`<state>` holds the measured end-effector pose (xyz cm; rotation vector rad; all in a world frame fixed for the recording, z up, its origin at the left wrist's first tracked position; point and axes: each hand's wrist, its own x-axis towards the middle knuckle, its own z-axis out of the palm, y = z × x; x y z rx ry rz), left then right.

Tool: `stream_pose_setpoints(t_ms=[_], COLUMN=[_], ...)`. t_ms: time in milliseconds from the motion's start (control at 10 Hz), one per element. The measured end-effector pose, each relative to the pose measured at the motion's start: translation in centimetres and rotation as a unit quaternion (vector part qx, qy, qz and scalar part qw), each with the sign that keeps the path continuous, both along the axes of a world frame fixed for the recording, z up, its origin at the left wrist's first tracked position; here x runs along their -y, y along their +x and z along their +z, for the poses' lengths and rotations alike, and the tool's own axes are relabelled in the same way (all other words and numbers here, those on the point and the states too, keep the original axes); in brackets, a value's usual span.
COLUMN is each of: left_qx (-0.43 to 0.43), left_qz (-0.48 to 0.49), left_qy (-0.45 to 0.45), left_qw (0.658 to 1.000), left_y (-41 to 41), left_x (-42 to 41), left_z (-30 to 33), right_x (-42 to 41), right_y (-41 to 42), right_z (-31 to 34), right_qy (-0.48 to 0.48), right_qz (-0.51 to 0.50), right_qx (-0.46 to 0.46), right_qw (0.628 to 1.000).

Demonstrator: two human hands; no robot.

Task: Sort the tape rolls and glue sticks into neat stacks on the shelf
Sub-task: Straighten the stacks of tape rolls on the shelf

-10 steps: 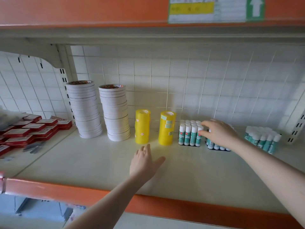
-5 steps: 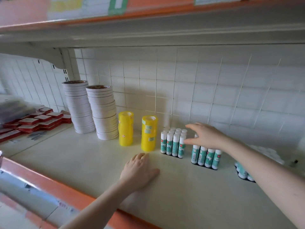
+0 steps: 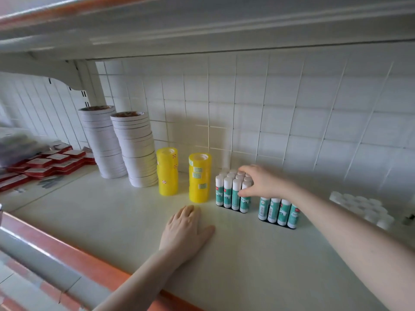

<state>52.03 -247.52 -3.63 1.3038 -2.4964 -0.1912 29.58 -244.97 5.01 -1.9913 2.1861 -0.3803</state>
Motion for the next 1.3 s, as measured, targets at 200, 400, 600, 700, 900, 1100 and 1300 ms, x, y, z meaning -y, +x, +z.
stream_pose_setpoints(t_ms=[200,400,600,700,900,1100,1300], left_qx=[0.004,0.004,0.009,0.016,0.040,0.010,-0.042], left_qz=[-0.004,-0.004,-0.006,-0.013,-0.052,-0.101,-0.114], left_qy=[0.002,0.008,0.005,-0.008,-0.052,-0.079,-0.085], left_qw=[1.000,1.000,1.000,1.000,0.997,0.992,0.989], left_y=[0.1,0.1,0.1,0.0,-0.8,-2.3,-2.7], left_x=[-0.2,-0.3,-0.5,-0.7,-2.1,-3.6,-4.4], left_z=[0.2,0.3,0.5,0.6,1.2,1.4,1.5], right_x=[-0.2,-0.5,-0.8,-1.8,-4.9,-6.6,-6.9], right_y=[0.1,0.4,0.2,-0.7,-3.5,-4.2,-4.0], right_z=[0.0,-0.1,0.0,0.6,1.3,0.7,-0.2], right_qy=[-0.019,-0.026,-0.009,-0.011,0.002,-0.005,-0.047], right_qz=[-0.004,-0.012,-0.001,-0.005,-0.050,-0.071,-0.074], right_qx=[0.000,0.002,0.010,0.005,-0.033,0.002,0.033], right_qw=[1.000,1.000,1.000,1.000,0.998,0.997,0.996])
